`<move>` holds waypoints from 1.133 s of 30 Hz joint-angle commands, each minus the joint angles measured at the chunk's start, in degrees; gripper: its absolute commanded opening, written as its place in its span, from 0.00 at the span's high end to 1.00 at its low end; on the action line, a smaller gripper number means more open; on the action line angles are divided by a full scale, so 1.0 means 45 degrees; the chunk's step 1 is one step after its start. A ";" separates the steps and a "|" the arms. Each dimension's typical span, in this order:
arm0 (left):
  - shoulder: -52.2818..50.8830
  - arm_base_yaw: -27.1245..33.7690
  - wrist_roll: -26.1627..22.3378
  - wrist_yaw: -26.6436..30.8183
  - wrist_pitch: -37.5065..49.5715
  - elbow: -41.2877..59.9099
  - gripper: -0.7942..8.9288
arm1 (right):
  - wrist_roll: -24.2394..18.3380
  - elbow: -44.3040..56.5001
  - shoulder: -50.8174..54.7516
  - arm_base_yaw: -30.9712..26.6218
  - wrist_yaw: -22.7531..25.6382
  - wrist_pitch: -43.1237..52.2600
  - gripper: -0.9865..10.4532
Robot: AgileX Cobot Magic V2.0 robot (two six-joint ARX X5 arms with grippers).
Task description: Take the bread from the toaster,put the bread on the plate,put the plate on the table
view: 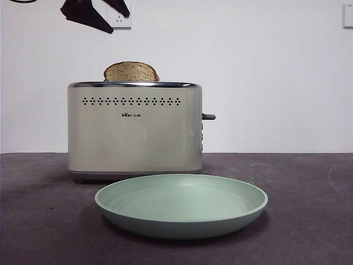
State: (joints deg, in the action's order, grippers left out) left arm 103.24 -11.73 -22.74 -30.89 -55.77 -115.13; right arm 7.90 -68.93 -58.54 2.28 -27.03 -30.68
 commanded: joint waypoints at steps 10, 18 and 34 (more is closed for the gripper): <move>0.1307 -0.0724 -0.2118 0.1593 -0.0170 -0.0073 0.53 | -0.0087 -0.0005 0.0005 0.0199 -0.0029 0.0024 0.69; 0.1783 -0.0714 -0.2336 0.2161 -0.0078 -0.0073 0.53 | -0.0058 -0.0005 0.0005 0.0199 -0.0024 -0.0345 0.69; 0.2327 -0.0719 -0.2181 0.2195 0.0044 -0.0073 0.93 | -0.0058 -0.0005 0.0010 0.0209 -0.0019 -0.0801 0.69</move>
State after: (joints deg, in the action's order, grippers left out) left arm 113.36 -15.07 -32.53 -21.37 -55.88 -115.50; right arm 7.90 -68.93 -58.54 3.05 -27.03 -34.50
